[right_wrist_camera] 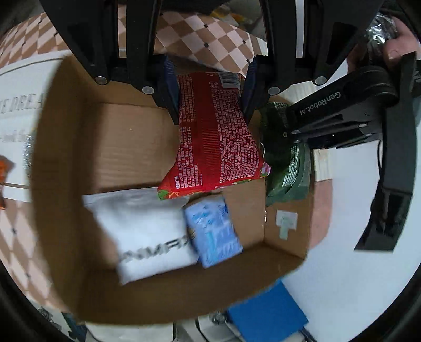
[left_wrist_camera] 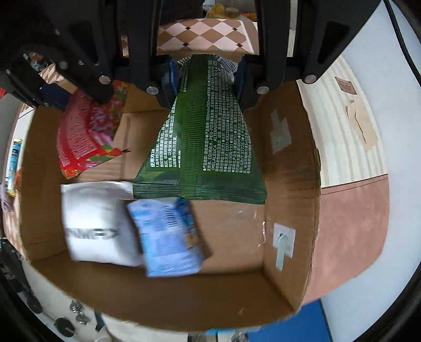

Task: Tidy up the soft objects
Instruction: 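Lower both snack bags into the box and open both tools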

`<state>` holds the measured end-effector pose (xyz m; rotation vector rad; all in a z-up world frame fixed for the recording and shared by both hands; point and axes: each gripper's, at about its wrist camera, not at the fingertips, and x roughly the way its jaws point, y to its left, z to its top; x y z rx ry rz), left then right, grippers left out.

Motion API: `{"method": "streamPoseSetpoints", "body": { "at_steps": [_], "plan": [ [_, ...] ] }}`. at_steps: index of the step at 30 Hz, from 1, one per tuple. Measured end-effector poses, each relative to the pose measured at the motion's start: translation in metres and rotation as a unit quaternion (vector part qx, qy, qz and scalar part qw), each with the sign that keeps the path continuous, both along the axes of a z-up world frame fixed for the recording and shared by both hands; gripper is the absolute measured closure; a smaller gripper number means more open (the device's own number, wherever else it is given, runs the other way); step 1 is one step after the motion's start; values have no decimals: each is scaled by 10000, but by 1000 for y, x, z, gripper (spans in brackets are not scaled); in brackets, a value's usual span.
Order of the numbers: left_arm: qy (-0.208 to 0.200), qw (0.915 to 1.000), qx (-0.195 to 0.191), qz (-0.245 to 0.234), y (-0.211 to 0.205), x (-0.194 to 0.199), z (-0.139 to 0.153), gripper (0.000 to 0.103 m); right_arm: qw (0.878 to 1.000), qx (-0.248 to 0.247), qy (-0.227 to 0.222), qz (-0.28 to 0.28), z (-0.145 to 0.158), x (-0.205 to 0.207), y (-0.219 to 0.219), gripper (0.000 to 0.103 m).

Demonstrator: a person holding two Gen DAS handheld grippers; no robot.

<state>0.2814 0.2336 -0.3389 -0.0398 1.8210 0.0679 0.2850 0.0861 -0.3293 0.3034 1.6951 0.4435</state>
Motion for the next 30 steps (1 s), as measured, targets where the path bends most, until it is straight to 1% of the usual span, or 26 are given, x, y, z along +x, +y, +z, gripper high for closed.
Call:
{"method": "streamPoseSetpoints", "body": {
  "at_steps": [4, 9, 12, 13, 15, 16, 17, 19, 20, 23, 25, 28, 30],
  "plan": [
    [250, 9997, -59, 2, 8, 5, -19, 72, 9998, -64, 191, 10, -24, 4, 19, 58],
    [372, 9993, 18, 47, 12, 9, -30, 72, 9995, -133, 296, -37, -40, 8, 32, 58],
    [507, 9985, -150, 163, 16, 11, -36, 70, 9992, -109, 385, -36, -46, 10, 40, 58],
    [568, 9979, -237, 223, 19, 11, -38, 68, 9990, -90, 443, 2, -49, 6, 46, 55],
    [625, 9974, -283, 240, 21, 10, -39, 66, 9982, -62, 603, 8, -54, 6, 46, 53],
    [620, 9975, -259, 211, 20, 11, -37, 63, 9980, -38, 626, 4, -55, 6, 46, 47],
    [595, 9978, -220, 172, 19, 11, -35, 58, 9981, -51, 616, 19, -55, 5, 43, 38],
    [522, 9983, -204, 144, 16, 12, -29, 51, 9985, -176, 520, 29, -51, 5, 39, 30],
    [481, 9986, -195, 121, 14, 12, -25, 48, 9985, -205, 499, 30, -50, 6, 36, 29],
    [344, 9992, -165, 70, 9, 10, -12, 47, 9983, -389, 423, 60, -41, 3, 29, 29],
    [252, 9994, -220, 73, 5, 7, -3, 45, 9979, -568, 299, 119, -34, 6, 21, 29],
    [-5, 9996, -271, 107, -2, -5, 16, 42, 9976, -658, 121, 171, -21, 3, 11, 29],
    [-211, 9995, -185, 105, -5, -4, 26, 42, 9968, -762, -78, 212, -9, -3, 5, 29]
  ]
}}
